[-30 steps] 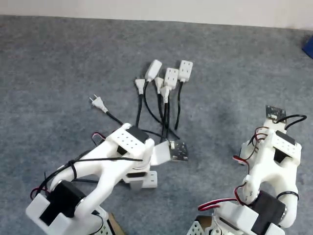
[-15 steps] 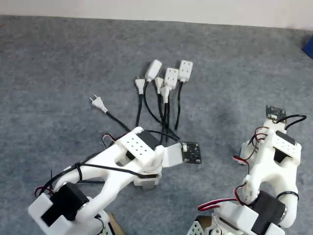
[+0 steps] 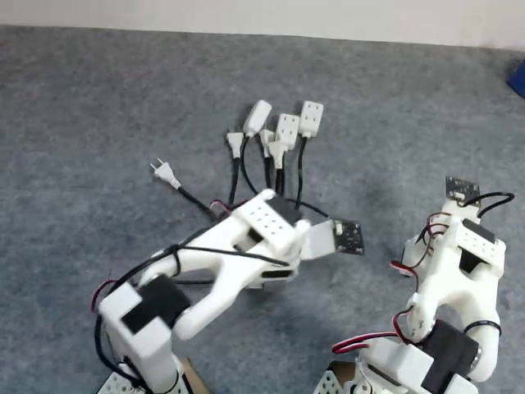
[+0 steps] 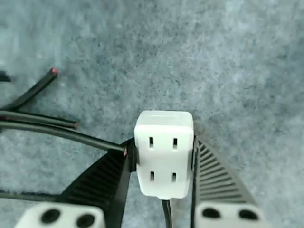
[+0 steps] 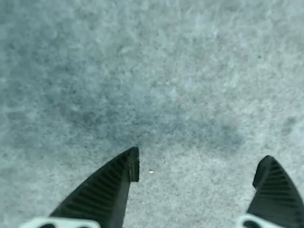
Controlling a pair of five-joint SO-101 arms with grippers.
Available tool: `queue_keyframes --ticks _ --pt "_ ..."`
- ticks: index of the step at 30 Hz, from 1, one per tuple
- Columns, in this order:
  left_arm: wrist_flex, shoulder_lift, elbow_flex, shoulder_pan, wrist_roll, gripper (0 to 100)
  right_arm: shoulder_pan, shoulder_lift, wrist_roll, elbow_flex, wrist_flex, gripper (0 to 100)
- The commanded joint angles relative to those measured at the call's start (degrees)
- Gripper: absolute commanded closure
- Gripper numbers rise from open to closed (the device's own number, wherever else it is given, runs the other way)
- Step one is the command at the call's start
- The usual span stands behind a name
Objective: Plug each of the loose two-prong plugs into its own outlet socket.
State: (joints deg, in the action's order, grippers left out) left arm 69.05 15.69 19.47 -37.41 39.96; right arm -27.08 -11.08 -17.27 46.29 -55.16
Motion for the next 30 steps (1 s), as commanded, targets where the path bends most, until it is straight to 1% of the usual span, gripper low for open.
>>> queue_keyframes --ticks 1,3,8,12,21,24,27,30 --pt "2.99 2.42 -5.41 -3.65 -1.67 100 0.40 -0.84 -0.79 -0.31 -0.57 63.0" --pt "3.52 2.42 -5.23 -4.79 -2.02 99 0.40 -0.84 -0.88 -0.31 -0.57 63.0" --pt "6.24 2.33 -4.44 -6.90 -2.11 87 0.40 -0.75 -0.88 -0.22 -0.57 63.0" --pt "7.12 2.24 -4.79 -7.87 -2.20 89 0.48 -0.75 -0.88 -0.22 -0.57 63.0" --pt "8.62 2.24 -5.58 -7.34 -2.29 88 0.57 -0.75 -0.88 -0.22 -0.57 63.0" --pt "8.62 2.24 -7.87 -6.37 -5.01 88 0.57 -0.75 -0.88 -0.22 -0.57 63.0" --pt "8.62 2.24 -10.51 -4.79 -6.77 81 0.57 -0.75 -0.88 -0.22 -0.57 63.0" --pt "8.62 2.24 -11.82 -3.74 -6.86 74 0.57 -0.75 -0.88 -0.22 -0.57 63.0"
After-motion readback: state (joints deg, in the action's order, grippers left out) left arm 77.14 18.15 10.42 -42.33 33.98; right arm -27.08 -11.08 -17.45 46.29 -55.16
